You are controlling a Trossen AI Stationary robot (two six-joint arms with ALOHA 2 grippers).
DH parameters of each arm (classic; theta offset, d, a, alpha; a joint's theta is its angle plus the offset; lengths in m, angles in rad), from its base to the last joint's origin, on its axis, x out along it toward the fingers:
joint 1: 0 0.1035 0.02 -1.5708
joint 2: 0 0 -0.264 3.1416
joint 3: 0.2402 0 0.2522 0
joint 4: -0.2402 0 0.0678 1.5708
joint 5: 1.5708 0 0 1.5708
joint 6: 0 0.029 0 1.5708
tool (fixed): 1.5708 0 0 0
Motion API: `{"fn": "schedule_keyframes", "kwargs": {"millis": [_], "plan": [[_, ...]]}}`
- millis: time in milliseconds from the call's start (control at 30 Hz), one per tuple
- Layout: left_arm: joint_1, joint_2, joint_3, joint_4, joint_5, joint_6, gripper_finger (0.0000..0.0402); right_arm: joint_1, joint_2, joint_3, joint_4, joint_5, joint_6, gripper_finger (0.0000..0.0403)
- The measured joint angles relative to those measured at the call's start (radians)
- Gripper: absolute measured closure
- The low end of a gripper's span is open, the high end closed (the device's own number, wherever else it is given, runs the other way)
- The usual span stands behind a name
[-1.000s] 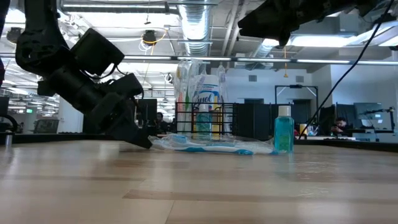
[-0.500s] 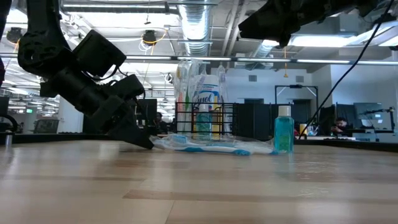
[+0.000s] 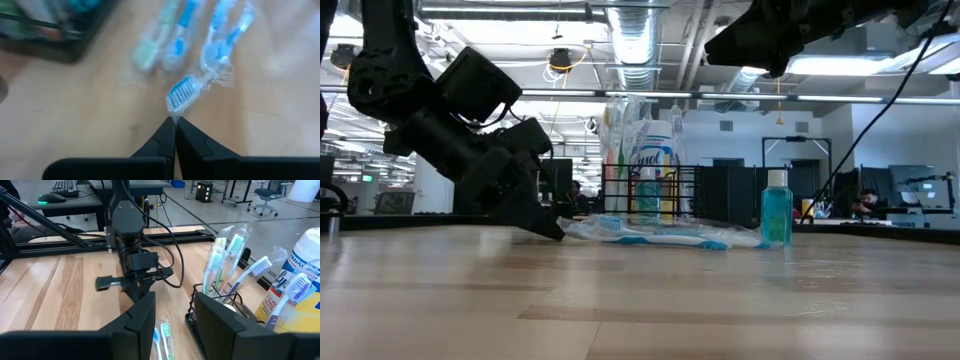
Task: Pick & Place toothbrushing station
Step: Put the blue toothbrush into the black wire organizer
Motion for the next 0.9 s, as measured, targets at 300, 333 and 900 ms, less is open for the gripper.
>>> {"fn": "schedule_keyframes", "kwargs": {"millis": [300,333,900], "plan": [[-0.061,-0.206,0.0,-0.193,-0.043,-0.006,0.0402,0.0,0.0,0.0,0.0,0.0,0.001,0.0276],[-0.073,-0.24,0.0,-0.213,-0.058,-0.006,0.0401,0.0,0.0,0.0,0.0,0.0,0.002,0.0276],[-0.219,-0.442,0.151,-0.463,-0.222,0.053,0.0401,-0.015,0.08,0.002,0.02,-0.003,0.02,0.0276]]}}
